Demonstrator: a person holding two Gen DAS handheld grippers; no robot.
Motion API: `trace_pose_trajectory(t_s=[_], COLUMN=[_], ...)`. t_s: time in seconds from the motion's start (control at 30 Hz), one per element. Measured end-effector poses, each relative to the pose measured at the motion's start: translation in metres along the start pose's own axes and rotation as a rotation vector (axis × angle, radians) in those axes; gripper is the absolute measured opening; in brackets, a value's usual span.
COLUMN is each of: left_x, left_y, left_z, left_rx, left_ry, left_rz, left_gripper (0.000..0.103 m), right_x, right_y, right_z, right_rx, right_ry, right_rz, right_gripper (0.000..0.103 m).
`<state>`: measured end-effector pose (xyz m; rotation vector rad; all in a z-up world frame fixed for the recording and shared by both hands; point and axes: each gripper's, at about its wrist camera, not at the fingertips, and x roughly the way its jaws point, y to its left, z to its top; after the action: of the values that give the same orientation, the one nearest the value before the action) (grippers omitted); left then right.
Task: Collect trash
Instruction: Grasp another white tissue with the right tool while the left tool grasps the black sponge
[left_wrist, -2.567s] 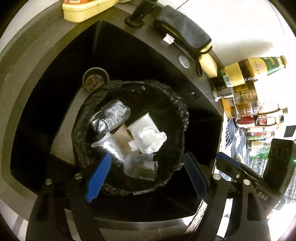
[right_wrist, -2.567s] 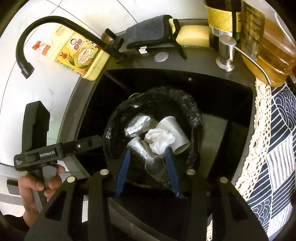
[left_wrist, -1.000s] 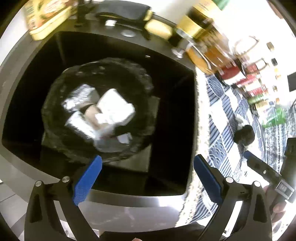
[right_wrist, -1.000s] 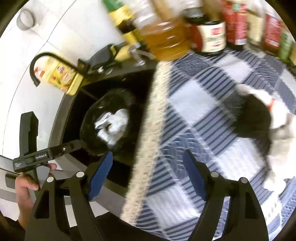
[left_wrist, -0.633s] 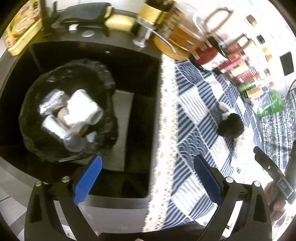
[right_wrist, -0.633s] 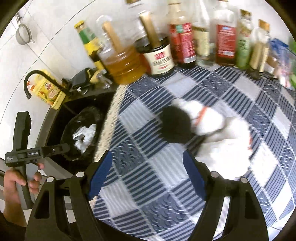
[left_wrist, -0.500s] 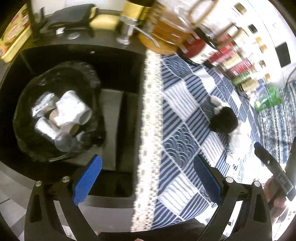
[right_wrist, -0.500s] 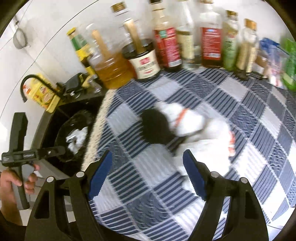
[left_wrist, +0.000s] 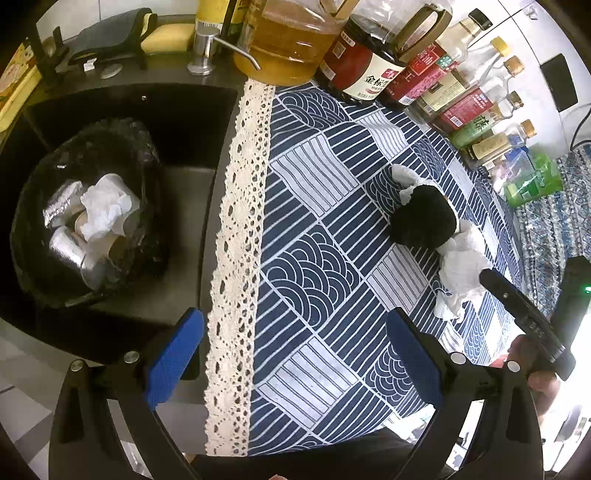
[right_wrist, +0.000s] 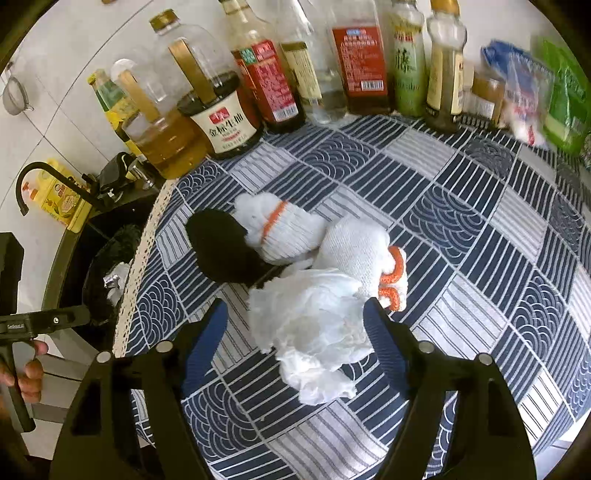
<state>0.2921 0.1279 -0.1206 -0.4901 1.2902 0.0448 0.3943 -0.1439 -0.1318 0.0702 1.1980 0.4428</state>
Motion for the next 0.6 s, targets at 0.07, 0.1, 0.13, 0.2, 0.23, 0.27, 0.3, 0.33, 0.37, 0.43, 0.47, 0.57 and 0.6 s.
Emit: trace_pose_trajectory(t_s=[0.07,0.1,0.13,0.2,0.23,0.27,0.3,0.33,0.37,0.43,0.47,0.57,0.6], left_x=[0.005,0.006,0.007,0.008,0.009,0.009,0.009,0.01,0.01,0.011,0.011,0.013,0.013], left_y=[-0.001,-0.003,-0.004,-0.006,-0.007,-0.007,-0.008,-0.009,-0.01,-0.014,-0.016,-0.023,-0.027], left_z=[-0.002,-0.004,-0.005,-0.007,-0.007,-0.008,-0.008,-0.008,-0.008,-0.007,-0.007,-0.005,-0.003], left_rx=[-0.009,-0.014,-0.013,-0.011,-0.014,-0.015,-0.014,-0.014,-0.013,-0.006,-0.002,0.013,0.023], left_ry=[0.016,0.02,0.021,0.024,0.027,0.027,0.028,0.028,0.03,0.031,0.032,0.034,0.034], left_rz=[0.007,0.006,0.008,0.014,0.015,0.017,0.021,0.023,0.023,0.026,0.027,0.025,0.025], left_gripper=[0.096,0.096,0.096,0.096,0.096,0.096,0.096,0.096,0.096,0.096,0.096,0.096,0.096], right_x=[0.007,0.01,0.014,0.019,0.021,0.023,0.024,0.025,0.025,0.023,0.021,0.012,0.008], right_y=[-0.004,-0.004,-0.005,-0.007,-0.008,-0.009,-0.009,-0.009,-0.01,-0.012,-0.013,-0.016,-0.015], right_z=[0.0,0.0,0.0,-0.001,-0.002,-0.004,-0.005,-0.006,-0.007,-0.009,-0.009,-0.009,-0.009], right_rx=[0.0,-0.006,-0.01,-0.011,-0.011,-0.014,-0.016,-0.017,-0.015,-0.007,-0.001,0.017,0.019], right_ry=[0.014,0.019,0.027,0.041,0.048,0.055,0.06,0.059,0.058,0.062,0.06,0.05,0.043], right_rz=[-0.004,-0.007,-0.016,-0.021,-0.021,-0.026,-0.029,-0.029,-0.027,-0.012,-0.007,0.02,0.023], right_gripper=[0.064,0.063,0.061,0.056,0.052,0.046,0.043,0.039,0.036,0.032,0.031,0.028,0.028])
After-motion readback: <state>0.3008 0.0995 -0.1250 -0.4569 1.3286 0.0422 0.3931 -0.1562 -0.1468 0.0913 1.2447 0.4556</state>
